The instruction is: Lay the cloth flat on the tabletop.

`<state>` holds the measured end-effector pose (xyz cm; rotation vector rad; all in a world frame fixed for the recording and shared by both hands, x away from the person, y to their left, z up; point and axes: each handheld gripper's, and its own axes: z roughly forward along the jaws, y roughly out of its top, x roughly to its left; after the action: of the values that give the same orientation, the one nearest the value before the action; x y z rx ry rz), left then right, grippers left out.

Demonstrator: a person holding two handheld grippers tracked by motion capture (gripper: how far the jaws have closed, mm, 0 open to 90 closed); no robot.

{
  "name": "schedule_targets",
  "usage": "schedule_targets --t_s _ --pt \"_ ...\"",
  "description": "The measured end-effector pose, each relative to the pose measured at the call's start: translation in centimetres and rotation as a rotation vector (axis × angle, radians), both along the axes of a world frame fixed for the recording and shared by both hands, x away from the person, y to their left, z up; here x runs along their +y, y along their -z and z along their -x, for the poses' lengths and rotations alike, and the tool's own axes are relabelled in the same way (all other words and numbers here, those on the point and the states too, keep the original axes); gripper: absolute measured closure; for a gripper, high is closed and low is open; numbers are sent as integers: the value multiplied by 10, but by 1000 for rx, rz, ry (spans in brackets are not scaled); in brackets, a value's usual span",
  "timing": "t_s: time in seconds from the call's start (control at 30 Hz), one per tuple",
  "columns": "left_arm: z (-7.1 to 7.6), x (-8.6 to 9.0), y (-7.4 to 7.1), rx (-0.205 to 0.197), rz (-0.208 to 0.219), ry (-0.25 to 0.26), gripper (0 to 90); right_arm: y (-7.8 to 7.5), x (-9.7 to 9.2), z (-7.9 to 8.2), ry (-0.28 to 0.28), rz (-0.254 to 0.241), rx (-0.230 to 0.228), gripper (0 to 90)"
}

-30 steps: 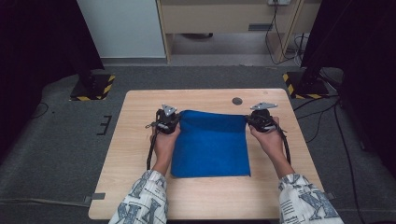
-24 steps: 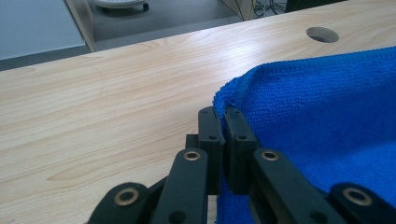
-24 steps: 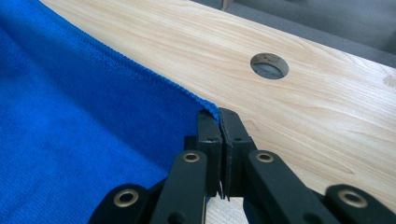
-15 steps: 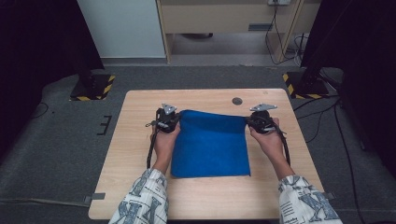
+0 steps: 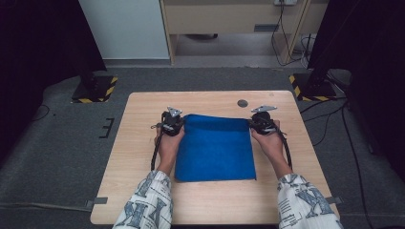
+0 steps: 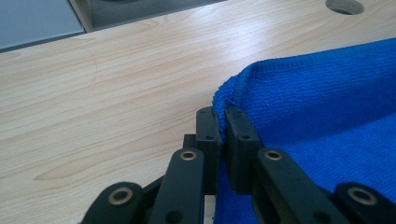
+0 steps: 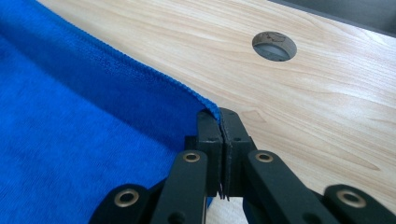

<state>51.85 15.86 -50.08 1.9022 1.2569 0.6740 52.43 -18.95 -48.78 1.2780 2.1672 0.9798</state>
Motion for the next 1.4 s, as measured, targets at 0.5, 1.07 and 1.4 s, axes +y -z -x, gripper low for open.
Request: schedule_targets --t_s 0.5,1.07,1.4 --pt "0 4 -3 -41 20 -45 449 -1 0 -13 80 33 -20 376" --pt "18 15 -13 -57 9 -34 439 5 -14 -18 95 51 13 233" --pt "42 21 5 -45 3 -18 449 6 -23 -21 151 39 3 249"
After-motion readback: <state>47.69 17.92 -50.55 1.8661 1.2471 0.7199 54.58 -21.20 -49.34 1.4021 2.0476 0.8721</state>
